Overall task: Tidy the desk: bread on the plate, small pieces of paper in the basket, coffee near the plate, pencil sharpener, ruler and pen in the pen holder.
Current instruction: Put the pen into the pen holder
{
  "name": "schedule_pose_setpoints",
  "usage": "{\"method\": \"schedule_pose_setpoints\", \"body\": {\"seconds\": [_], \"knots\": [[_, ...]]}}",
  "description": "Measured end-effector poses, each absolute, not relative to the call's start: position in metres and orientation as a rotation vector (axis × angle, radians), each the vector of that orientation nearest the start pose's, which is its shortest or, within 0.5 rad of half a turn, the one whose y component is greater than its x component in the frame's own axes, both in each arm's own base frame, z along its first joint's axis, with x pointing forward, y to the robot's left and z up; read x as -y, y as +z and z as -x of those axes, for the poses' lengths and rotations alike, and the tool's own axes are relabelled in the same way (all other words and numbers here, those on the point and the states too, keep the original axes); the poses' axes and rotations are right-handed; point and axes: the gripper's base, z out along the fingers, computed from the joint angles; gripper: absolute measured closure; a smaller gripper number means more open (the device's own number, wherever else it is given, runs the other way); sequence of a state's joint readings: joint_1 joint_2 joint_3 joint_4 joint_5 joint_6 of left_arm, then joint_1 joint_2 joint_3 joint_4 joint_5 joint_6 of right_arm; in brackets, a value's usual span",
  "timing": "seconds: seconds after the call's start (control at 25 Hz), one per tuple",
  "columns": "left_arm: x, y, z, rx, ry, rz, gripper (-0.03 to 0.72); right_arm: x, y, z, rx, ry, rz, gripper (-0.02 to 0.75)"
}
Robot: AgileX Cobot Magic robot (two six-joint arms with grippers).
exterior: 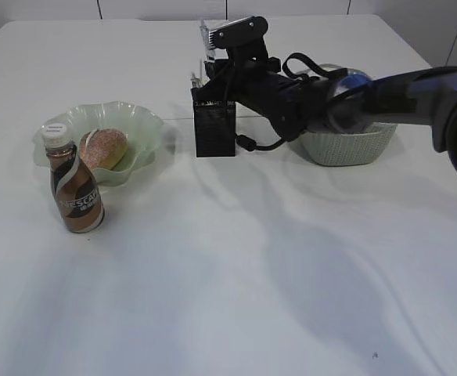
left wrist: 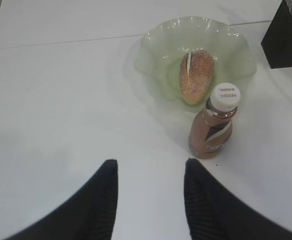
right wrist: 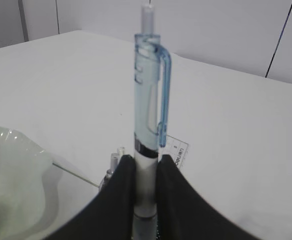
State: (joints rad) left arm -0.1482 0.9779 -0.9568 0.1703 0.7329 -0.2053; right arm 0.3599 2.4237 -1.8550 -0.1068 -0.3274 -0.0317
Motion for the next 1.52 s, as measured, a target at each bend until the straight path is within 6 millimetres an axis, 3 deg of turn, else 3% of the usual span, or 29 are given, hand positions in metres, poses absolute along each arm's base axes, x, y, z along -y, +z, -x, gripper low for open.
{"method": "schedule_pose_setpoints", "body": {"seconds": [0.32, 0.52, 0.56, 0.68, 0.92, 1.08, 1.16, 1.2, 1.36, 1.44, 1.48, 1.52], "knots": [[0.019, 0.362, -0.194, -2.221, 0.0, -0.016, 0.384, -0.201, 0.165, -0.524, -1.662, 0.197, 0.448, 0.608], [0.019, 0.363, -0.195, -2.205, -0.004, -0.017, 0.384, -0.201, 0.165, -0.524, -1.662, 0.197, 0.448, 0.508], [0.019, 0.363, -0.195, -2.203, -0.005, -0.018, 0.384, -0.201, 0.165, -0.524, -1.661, 0.195, 0.45, 0.451], [0.019, 0.364, -0.196, -2.193, -0.008, -0.019, 0.384, -0.201, 0.165, -0.524, -1.661, 0.195, 0.45, 0.409], [0.02, 0.366, -0.197, -2.174, -0.012, -0.021, 0.384, -0.2, 0.164, -0.523, -1.71, 0.186, 0.459, 0.402], [0.02, 0.366, -0.197, -2.163, -0.015, -0.022, 0.384, -0.198, 0.182, -0.52, -1.746, 0.173, 0.467, 0.402], [0.02, 0.367, -0.197, -2.156, -0.016, -0.023, 0.384, -0.195, 0.208, -0.515, -1.747, 0.158, 0.473, 0.4], [0.02, 0.367, -0.198, -2.153, -0.017, -0.023, 0.384, -0.195, 0.208, -0.515, -1.747, 0.158, 0.473, 0.4], [0.019, 0.367, -0.198, -2.151, -0.002, -0.03, 0.381, -0.19, 0.245, -0.504, -1.782, 0.131, 0.489, 0.4], [0.019, 0.368, -0.198, -2.145, 0.013, -0.037, 0.356, -0.19, 0.245, -0.504, -1.782, 0.131, 0.489, 0.4], [0.018, 0.369, -0.198, -2.139, 0.014, -0.038, 0.33, -0.182, 0.284, -0.488, -1.831, 0.11, 0.493, 0.399], [0.018, 0.372, -0.198, -2.13, 0.016, -0.04, 0.297, -0.181, 0.289, -0.485, -1.838, 0.107, 0.493, 0.399]]}}
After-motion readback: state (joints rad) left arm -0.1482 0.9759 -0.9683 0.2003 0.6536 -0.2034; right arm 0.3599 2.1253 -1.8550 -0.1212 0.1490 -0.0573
